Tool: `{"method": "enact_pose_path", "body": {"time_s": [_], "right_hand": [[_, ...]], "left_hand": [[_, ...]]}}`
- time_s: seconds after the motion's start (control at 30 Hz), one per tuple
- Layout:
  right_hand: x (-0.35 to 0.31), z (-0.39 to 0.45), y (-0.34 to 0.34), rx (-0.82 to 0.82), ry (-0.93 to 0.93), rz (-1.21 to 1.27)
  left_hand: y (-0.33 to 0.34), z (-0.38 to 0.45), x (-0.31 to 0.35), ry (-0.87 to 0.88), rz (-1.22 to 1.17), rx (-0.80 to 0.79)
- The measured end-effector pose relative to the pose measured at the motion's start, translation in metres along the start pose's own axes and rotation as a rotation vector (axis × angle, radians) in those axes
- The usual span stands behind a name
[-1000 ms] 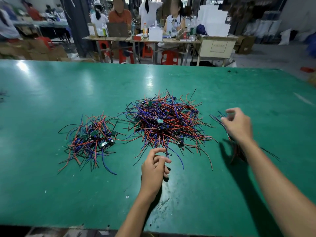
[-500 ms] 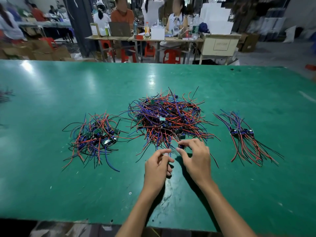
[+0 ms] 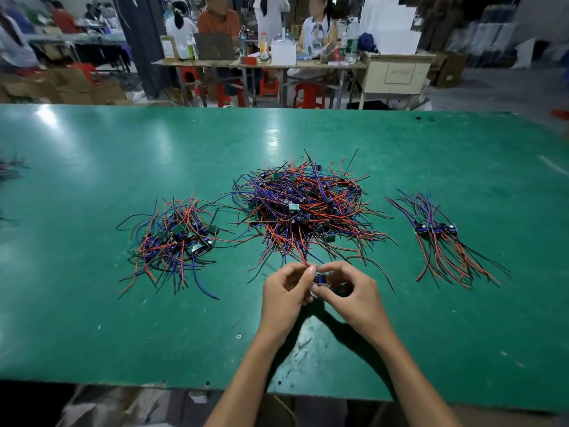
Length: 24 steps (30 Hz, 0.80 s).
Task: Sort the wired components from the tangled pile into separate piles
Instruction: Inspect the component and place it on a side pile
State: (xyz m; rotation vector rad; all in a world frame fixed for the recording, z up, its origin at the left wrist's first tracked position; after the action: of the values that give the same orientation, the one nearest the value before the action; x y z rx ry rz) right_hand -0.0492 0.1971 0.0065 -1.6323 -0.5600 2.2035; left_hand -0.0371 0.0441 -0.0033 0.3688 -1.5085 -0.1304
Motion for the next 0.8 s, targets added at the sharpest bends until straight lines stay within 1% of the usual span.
{"method": "enact_pose_path", "body": {"time_s": [0.2,0.3,0.33,0.4,0.47,0.5,0.57,0.63,0.67,0.73,0.8], "right_hand": [[0.004,-0.001,-0.002,-0.006,0.094,0.105],[0.004,0.0,0.0,-0.006,0.116,0.123],[0.004,0.001,0.001,-0.015,0.123,0.125],[0.005,0.001,0.001,-0.031,0.134,0.113],[0.004,0.002,0.001,-0.04,0.138,0.098],[0.004,0.002,0.001,-0.041,0.139,0.097],[0.003,0.002,0.001,-0.043,0.142,0.097],[0.004,0.002,0.0,-0.045,0.147,0.093],[0.004,0.002,0.0,-0.045,0.146,0.088],[0.004,0.002,0.0,-0.041,0.151,0.079],[0.005,0.003,0.0,-0.036,0.156,0.073]], "left_hand": [[-0.005,0.0,0.006,-0.005,-0.021,0.047],[-0.024,0.019,0.034,0.081,0.057,0.072],[-0.037,0.031,0.049,0.133,0.096,0.117],[-0.069,0.057,0.082,0.224,0.193,0.263],[-0.104,0.081,0.112,0.252,0.348,0.419],[-0.122,0.091,0.122,0.239,0.457,0.484],[-0.154,0.104,0.132,0.151,0.749,0.56],[-0.175,0.108,0.127,0.001,1.033,0.542],[-0.179,0.108,0.123,-0.049,1.13,0.53],[-0.175,0.106,0.117,-0.056,1.263,0.551],[-0.155,0.103,0.115,0.012,1.355,0.584]]}}
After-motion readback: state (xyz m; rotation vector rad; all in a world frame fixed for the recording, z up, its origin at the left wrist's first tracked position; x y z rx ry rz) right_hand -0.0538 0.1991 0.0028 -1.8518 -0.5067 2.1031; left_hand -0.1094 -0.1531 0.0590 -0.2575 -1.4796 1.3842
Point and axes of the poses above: each hand's wrist, its own z-axis towards the middle knuckle, its own y-axis out of the palm, x = y × z, the point moved 4 cm from there along z, towards the middle knuckle, and after that the axes turned 9 degrees about -z, right-handed, at the moved point
